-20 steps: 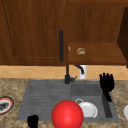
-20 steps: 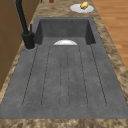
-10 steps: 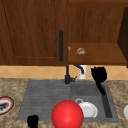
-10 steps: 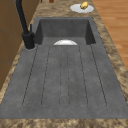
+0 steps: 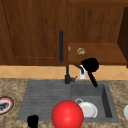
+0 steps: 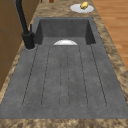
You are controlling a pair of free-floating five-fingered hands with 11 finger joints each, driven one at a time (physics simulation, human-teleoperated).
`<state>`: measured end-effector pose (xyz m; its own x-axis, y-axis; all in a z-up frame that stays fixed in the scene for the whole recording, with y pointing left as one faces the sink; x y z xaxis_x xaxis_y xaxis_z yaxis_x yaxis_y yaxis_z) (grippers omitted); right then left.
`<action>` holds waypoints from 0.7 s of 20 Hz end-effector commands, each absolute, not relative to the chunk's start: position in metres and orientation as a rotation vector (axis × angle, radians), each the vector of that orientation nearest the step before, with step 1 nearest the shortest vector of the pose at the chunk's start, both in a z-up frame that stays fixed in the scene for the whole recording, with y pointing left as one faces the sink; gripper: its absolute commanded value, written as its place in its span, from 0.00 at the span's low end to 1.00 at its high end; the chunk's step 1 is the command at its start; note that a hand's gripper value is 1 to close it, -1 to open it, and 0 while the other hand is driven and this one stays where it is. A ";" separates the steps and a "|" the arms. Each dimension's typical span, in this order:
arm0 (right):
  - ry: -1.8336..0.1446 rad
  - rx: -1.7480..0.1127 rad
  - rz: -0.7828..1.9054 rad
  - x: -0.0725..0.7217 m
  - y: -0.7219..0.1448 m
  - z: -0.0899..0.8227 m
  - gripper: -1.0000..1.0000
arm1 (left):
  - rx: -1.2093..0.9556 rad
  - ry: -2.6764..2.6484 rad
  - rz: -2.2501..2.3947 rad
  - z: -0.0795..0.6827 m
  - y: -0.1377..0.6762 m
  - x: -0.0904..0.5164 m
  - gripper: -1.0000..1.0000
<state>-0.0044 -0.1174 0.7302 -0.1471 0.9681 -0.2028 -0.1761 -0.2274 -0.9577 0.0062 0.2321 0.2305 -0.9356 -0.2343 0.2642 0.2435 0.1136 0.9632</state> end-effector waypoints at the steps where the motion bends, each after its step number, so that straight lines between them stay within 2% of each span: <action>1: -1.034 -1.106 1.603 -0.003 -0.109 0.756 0.00 | -0.009 -2.047 -1.882 0.230 0.232 0.006 0.50; 14: -1.005 -1.010 1.613 0.046 -0.105 0.836 0.00 | -0.009 -2.047 -1.882 0.230 0.232 0.006 0.50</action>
<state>0.0292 -0.1047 0.8239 -0.2088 0.9639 -0.1652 -0.2406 -0.2143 -0.9467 0.0062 0.2321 0.2305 -0.9356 -0.2343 0.2642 0.2435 0.1136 0.9632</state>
